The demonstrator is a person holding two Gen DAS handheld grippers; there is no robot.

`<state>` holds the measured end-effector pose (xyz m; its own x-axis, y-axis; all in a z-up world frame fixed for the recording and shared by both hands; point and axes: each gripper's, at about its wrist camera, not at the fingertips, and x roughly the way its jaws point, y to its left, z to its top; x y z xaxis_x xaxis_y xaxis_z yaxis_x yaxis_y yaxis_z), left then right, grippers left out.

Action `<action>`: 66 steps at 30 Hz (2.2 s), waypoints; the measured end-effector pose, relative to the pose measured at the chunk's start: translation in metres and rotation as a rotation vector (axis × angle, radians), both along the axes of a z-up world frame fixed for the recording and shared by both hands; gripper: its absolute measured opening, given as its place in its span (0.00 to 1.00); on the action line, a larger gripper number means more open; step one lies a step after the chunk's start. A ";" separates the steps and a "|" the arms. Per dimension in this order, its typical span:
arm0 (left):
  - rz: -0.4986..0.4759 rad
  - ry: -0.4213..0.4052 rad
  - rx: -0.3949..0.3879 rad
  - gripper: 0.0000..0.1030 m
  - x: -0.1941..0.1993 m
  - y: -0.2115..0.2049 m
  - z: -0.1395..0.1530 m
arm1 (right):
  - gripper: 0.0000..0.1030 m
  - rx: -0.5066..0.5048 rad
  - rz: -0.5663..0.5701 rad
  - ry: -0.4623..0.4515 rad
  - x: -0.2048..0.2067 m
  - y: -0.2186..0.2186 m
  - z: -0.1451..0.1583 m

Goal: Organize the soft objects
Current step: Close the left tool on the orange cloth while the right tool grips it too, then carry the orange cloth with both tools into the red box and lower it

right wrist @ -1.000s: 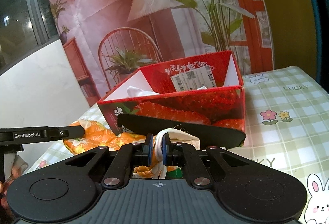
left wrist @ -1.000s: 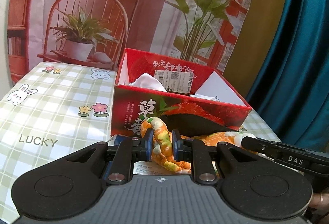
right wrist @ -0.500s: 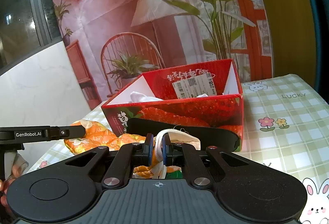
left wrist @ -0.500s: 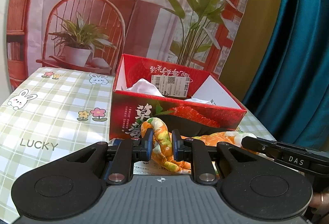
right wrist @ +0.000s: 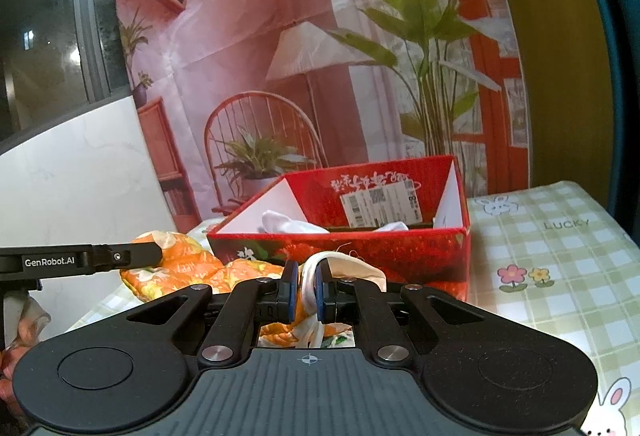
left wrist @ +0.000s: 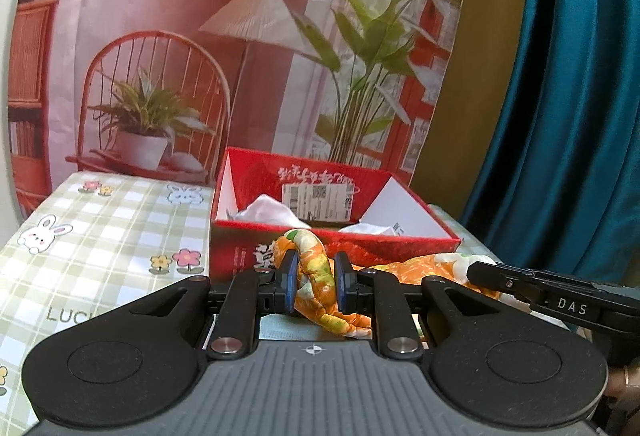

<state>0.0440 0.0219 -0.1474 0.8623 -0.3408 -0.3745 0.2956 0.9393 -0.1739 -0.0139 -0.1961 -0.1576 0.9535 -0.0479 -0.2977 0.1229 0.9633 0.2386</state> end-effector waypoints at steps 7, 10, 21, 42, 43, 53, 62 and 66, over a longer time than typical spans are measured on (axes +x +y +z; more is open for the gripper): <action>-0.020 -0.052 0.015 0.19 0.004 -0.003 0.016 | 0.08 -0.027 0.006 -0.028 0.003 -0.002 0.016; -0.024 -0.083 0.024 0.19 0.012 -0.005 0.026 | 0.08 -0.037 0.014 -0.039 0.010 -0.006 0.026; -0.035 -0.015 0.010 0.19 0.099 -0.011 0.053 | 0.08 -0.055 0.048 -0.008 0.083 -0.043 0.060; 0.003 0.294 0.164 0.19 0.257 -0.048 -0.004 | 0.07 -0.005 -0.043 0.389 0.257 -0.102 0.000; 0.008 0.290 0.165 0.19 0.257 -0.048 -0.005 | 0.07 -0.009 -0.049 0.393 0.259 -0.103 -0.001; 0.006 0.274 0.251 0.25 0.267 -0.054 -0.014 | 0.07 -0.062 -0.108 0.450 0.278 -0.106 -0.009; 0.012 0.267 0.180 0.68 0.259 -0.041 -0.004 | 0.35 -0.098 -0.176 0.424 0.271 -0.100 -0.003; 0.014 0.246 0.169 0.77 0.248 -0.034 0.008 | 0.64 -0.101 -0.147 0.369 0.260 -0.095 0.008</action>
